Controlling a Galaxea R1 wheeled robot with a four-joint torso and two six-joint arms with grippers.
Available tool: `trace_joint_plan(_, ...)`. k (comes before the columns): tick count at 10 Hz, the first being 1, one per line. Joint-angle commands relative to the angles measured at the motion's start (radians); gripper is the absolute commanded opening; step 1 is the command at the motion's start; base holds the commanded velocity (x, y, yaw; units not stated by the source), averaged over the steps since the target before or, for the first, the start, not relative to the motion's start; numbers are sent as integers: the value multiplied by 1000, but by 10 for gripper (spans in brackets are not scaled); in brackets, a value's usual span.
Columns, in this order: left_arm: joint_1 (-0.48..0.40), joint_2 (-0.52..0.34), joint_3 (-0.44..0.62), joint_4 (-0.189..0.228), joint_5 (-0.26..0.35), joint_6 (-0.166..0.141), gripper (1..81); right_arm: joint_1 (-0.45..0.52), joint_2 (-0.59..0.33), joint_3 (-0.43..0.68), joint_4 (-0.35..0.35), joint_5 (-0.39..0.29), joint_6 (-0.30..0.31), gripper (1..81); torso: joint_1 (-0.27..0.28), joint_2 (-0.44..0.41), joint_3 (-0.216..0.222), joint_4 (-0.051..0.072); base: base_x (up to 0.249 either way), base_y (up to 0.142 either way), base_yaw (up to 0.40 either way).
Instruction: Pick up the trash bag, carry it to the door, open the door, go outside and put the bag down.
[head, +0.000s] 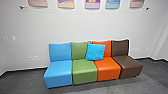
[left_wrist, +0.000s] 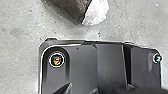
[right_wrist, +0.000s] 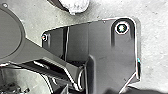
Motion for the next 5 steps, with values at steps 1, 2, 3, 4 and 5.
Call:
trace_joint_plan(1, -112, -55, 24, -46, 69, -6, 811, 85, -130, 116, 26, -60, 3, 811, 61, -95, -89, 0, 0, 0, 0)
trace_joint_plan(2, -131, -66, 32, -57, 72, -6, 811, 106, -161, 150, 33, -66, 3, 811, 86, -134, -126, 0, 0, 0, 0)
trace_joint_plan(3, -151, -75, 39, -64, 80, -6, 811, 129, -190, 179, 47, -69, 1, 811, 109, -170, -160, 0, 0, 0, 0)
trace_joint_plan(4, -168, -83, 47, -74, 83, -6, 811, 149, -214, 203, 52, -71, 1, 811, 128, -199, -188, 0, 0, 0, 0)
trace_joint_plan(5, -196, -90, 52, -86, 98, -6, 811, 168, -231, 223, 56, -72, 1, 811, 154, -241, -227, 0, 0, 0, 0)
